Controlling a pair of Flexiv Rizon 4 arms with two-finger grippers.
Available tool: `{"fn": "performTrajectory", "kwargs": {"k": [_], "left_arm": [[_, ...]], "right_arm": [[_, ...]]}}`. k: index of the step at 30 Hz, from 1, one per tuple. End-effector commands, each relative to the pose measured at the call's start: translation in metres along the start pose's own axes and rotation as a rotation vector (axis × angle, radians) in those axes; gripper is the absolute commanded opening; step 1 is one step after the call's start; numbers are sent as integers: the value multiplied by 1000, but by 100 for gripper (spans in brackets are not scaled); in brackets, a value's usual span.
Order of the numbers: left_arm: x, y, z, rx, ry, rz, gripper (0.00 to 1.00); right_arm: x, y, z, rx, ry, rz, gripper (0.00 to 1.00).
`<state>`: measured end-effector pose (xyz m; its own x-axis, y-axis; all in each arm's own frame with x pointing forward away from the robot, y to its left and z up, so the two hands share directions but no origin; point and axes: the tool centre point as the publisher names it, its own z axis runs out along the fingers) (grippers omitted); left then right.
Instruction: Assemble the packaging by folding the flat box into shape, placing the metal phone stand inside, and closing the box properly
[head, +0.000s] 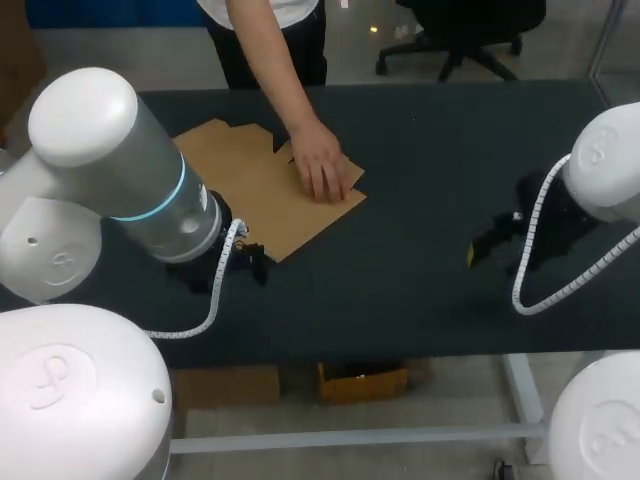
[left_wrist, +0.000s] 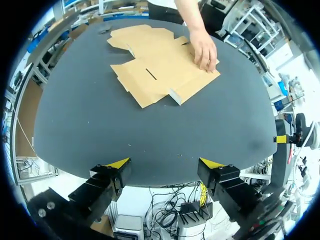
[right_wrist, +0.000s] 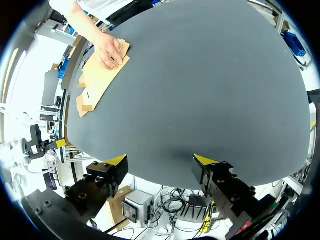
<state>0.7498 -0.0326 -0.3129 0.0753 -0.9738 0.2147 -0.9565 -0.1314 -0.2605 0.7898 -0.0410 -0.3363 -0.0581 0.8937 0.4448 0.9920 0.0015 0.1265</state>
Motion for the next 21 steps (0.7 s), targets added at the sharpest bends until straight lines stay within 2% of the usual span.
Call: {"fn": "performTrajectory", "kwargs": {"k": [1,9,21], "left_arm": [[2,2,-5,-4,-13,-10,100],[6,0,-8,-24,-13,-26,100],[1,-6,-12,-50,-23,-93,100]], "right_arm": [[-8,4,-10,13,97,-4,100],[-19,10,-26,-7,98,-6,100],[-25,19,-32,7,122,-17,100]]}}
